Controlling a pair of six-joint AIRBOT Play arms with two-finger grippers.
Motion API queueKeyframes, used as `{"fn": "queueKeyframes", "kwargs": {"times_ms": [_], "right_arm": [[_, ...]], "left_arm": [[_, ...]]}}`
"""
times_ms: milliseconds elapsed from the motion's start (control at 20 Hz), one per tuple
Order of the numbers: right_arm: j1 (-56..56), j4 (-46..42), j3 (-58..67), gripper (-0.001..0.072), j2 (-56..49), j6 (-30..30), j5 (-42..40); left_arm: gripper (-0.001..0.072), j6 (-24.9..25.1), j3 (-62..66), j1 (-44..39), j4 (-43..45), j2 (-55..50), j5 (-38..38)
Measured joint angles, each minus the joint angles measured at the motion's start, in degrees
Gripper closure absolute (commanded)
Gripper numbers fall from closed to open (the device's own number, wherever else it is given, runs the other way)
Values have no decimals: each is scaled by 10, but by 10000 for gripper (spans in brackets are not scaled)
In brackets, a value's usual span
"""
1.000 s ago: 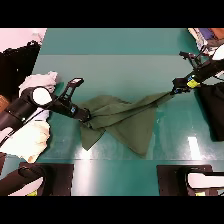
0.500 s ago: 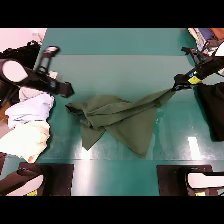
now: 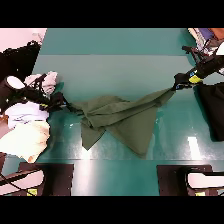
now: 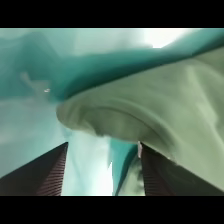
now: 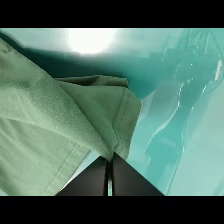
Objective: Fold the shirts.
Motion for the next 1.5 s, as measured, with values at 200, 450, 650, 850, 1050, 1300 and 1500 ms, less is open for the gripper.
{"fn": "queueKeyframes", "kwargs": {"times_ms": [200,450,650,850,1050,1300,1500], "right_arm": [[0,0,0,697,0,0,0],[0,0,0,697,0,0,5],[0,0,0,697,0,0,6],[0,0,0,697,0,0,6],[0,0,0,697,1,0,6],[-9,-3,0,697,52,-6,-19],[-33,-4,17,697,143,-10,-67]], "left_arm": [[176,1,-26,5,-44,-18,37],[292,0,-34,7,-86,-44,53],[590,-2,-35,7,-99,-50,64],[681,-2,-35,7,-103,-52,79],[682,-2,-25,7,-105,-47,94],[682,20,50,7,-105,12,103],[683,58,177,7,-104,103,104]]}}
